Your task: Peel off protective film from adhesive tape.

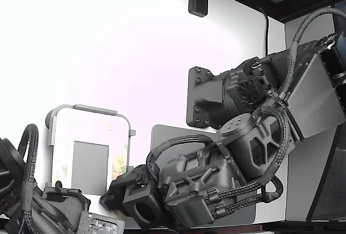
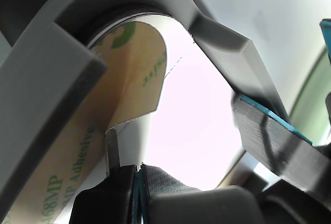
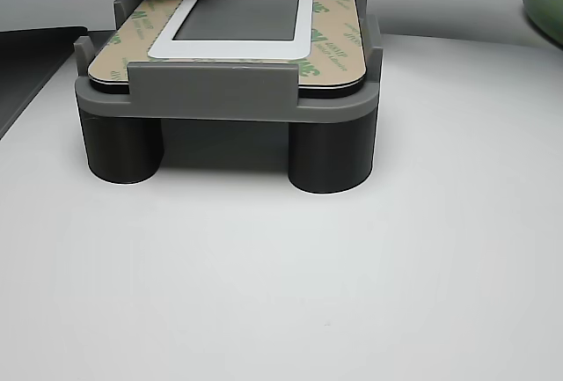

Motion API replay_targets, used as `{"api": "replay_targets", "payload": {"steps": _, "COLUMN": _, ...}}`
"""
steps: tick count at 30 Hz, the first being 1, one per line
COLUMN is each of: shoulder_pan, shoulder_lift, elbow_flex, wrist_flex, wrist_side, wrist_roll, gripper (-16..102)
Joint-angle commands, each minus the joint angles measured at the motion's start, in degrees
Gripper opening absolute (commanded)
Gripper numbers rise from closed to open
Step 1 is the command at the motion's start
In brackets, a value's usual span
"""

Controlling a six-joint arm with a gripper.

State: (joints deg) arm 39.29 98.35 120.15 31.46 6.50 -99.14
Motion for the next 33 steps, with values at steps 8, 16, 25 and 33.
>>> {"api": "replay_targets", "payload": {"steps": 8, "shoulder_pan": -1.14, "shoulder_lift": 2.99, "elbow_flex": -0.62, "wrist_flex": 2.81, "wrist_side": 0.79, "wrist_roll": -1.14, "gripper": -10}}
{"api": "replay_targets", "payload": {"steps": 16, "shoulder_pan": -2.81, "shoulder_lift": 7.21, "elbow_flex": -3.78, "wrist_flex": 10.37, "wrist_side": 0.44, "wrist_roll": -1.76, "gripper": 14}}
{"api": "replay_targets", "payload": {"steps": 25, "shoulder_pan": -5.27, "shoulder_lift": 20.92, "elbow_flex": 0.79, "wrist_flex": 18.11, "wrist_side": 0.79, "wrist_roll": 1.67, "gripper": 98}}
{"api": "replay_targets", "payload": {"steps": 33, "shoulder_pan": -10.81, "shoulder_lift": 33.31, "elbow_flex": 6.15, "wrist_flex": 22.85, "wrist_side": -5.10, "wrist_roll": 15.73, "gripper": 96}}
